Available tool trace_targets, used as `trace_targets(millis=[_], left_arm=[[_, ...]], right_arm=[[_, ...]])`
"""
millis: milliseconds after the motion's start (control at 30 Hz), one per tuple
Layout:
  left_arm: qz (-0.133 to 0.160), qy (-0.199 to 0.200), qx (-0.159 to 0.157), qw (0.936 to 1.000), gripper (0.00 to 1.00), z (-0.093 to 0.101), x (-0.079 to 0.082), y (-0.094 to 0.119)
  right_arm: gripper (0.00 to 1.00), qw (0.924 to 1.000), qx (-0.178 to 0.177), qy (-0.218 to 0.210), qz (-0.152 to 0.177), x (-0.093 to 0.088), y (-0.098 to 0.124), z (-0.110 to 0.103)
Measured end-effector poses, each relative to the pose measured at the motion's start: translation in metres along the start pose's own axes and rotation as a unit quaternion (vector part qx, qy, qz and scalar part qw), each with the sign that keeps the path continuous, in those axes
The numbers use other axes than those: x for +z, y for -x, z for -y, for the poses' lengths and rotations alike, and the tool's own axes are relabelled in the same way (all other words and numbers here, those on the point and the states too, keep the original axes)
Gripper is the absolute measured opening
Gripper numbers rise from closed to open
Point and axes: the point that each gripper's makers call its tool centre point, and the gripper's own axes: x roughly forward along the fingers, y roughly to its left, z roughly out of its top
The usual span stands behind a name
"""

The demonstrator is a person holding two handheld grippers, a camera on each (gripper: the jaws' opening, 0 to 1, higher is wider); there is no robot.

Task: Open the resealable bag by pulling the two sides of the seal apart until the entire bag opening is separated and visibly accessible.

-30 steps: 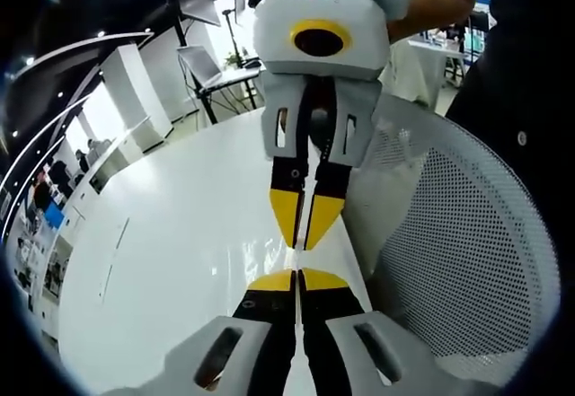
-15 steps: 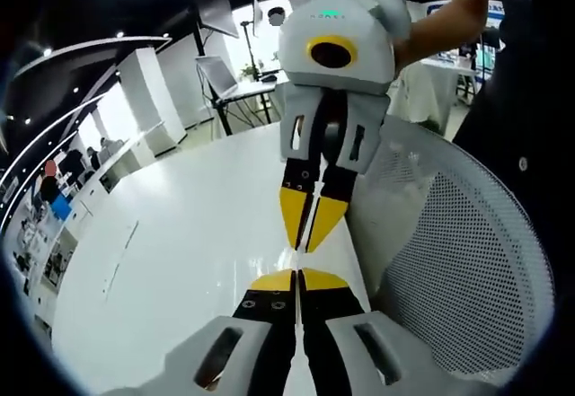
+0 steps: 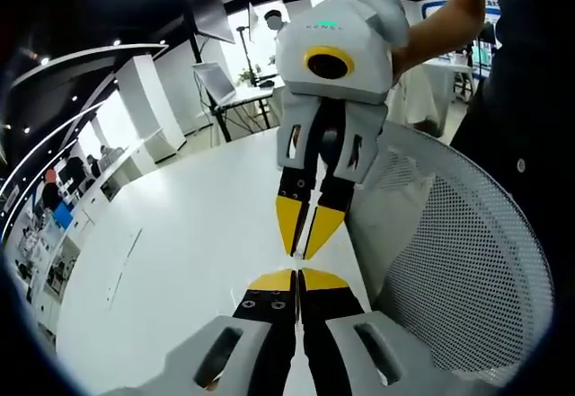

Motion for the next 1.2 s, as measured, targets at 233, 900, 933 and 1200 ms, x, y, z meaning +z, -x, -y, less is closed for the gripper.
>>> trace_targets(millis=[233,900,933,1200], left_arm=[[0.005,-0.003,0.004,1.0000,0.00,-0.004,0.005,-0.002],[0.034,0.025,0.018,0.9990,0.00,-0.007,0.012,0.009],[0.040,0.021,0.021,0.9988,0.00,-0.007,0.017,0.009],[0.044,0.007,0.021,0.9988,0.00,-0.007,0.023,0.011]], right_arm=[[0.00,0.9997,-0.015,-0.015,0.011,-0.001,0.002,0.008],[0.00,0.9976,-0.019,-0.035,0.057,0.020,0.017,0.009],[0.00,0.9977,-0.024,-0.030,0.056,0.021,0.017,0.010],[0.00,0.9968,-0.040,-0.035,0.059,0.022,0.018,0.013]])
